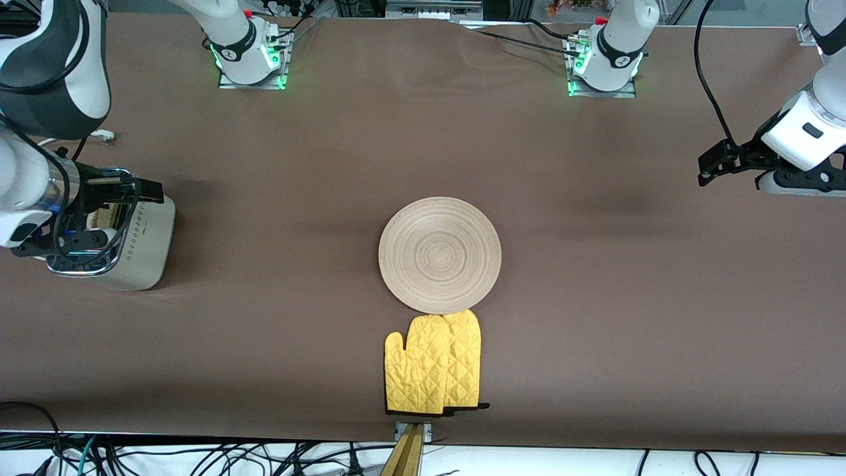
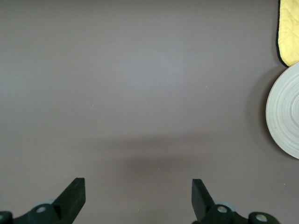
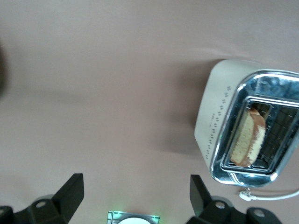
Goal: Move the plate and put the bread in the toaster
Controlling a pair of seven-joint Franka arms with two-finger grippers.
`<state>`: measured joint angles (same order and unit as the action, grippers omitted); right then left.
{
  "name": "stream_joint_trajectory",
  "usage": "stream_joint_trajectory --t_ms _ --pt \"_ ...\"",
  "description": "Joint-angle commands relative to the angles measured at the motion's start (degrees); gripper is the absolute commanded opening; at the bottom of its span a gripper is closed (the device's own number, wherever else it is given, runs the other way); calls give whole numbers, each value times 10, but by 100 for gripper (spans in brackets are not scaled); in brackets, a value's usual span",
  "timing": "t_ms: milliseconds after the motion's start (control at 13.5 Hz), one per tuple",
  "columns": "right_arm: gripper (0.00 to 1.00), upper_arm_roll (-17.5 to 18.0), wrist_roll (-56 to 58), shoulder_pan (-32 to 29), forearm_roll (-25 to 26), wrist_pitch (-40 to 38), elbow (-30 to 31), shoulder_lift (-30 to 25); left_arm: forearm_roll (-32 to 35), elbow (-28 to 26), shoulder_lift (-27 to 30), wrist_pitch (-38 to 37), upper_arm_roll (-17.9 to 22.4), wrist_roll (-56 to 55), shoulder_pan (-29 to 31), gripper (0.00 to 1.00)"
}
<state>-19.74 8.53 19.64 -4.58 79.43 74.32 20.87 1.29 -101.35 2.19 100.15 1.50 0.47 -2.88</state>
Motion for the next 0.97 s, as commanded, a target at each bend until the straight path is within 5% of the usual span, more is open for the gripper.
stream_joint_trajectory --t_ms 0,371,891 --pt "100 112 -4 -85 46 5 10 -28 8 10 -2 -8 -3 1 2 100" --pt "100 184 -6 -177 65 91 108 -106 9 10 -2 -8 -3 1 2 100" --pt "100 186 -3 -225 48 101 125 -167 8 10 -2 -8 -3 1 2 100"
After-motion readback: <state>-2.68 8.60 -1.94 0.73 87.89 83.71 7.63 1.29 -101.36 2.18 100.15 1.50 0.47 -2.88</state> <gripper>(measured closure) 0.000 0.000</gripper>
